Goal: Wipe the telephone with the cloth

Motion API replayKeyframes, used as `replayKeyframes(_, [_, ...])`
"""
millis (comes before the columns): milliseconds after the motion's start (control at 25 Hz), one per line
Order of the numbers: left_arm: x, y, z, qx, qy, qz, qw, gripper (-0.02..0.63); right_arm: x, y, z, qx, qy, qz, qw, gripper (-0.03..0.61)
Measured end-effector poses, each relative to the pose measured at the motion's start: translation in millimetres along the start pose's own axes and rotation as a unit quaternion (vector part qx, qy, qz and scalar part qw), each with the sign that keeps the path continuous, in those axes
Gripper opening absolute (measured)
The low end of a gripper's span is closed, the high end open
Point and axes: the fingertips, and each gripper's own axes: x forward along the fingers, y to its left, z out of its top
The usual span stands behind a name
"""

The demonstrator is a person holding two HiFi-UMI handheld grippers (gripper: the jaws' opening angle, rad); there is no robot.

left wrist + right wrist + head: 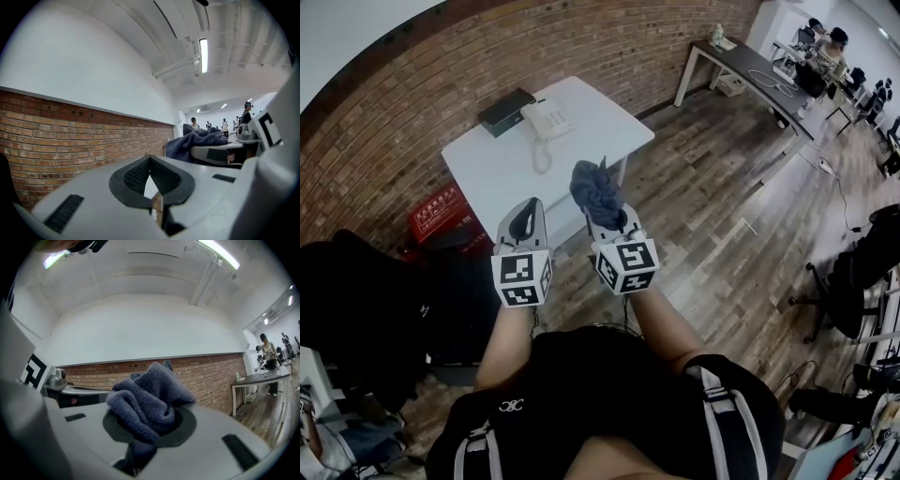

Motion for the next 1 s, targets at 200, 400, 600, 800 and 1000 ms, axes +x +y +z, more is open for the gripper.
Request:
replayKeyframes(200, [26.6,-8.2,-7.0,-0.012,0.011,0.01,0.9998,-0.008,14.1,-23.6,-8.0,0.003,0.012,0.017,1.0,0.044])
replayKeyframes(400, [51.8,-6.0,-12.2,-0.018,0.019,0.013,0.9996,-0.008,30.4,-38.2,-10.6,0.001,0.016,0.024,1.0,0.044])
replayKeyframes(600, [82.7,-4.6,-14.6,-0.022,0.017,0.007,0.9996,-0.008,50.4,-59.6,-10.3,0.002,0.011,0.02,1.0,0.044])
replayKeyframes(800, [127.1,13.1,-19.2,-0.025,0.019,0.001,0.9995,-0.008,91.9,-79.3,-16.4,0.005,0.015,0.018,1.0,0.044])
replayKeyframes(1000, [173.7,44.8,-20.9,-0.037,0.013,-0.004,0.9992,-0.008,147.5,-96.3,-15.8,0.018,0.02,0.025,0.999,0.044])
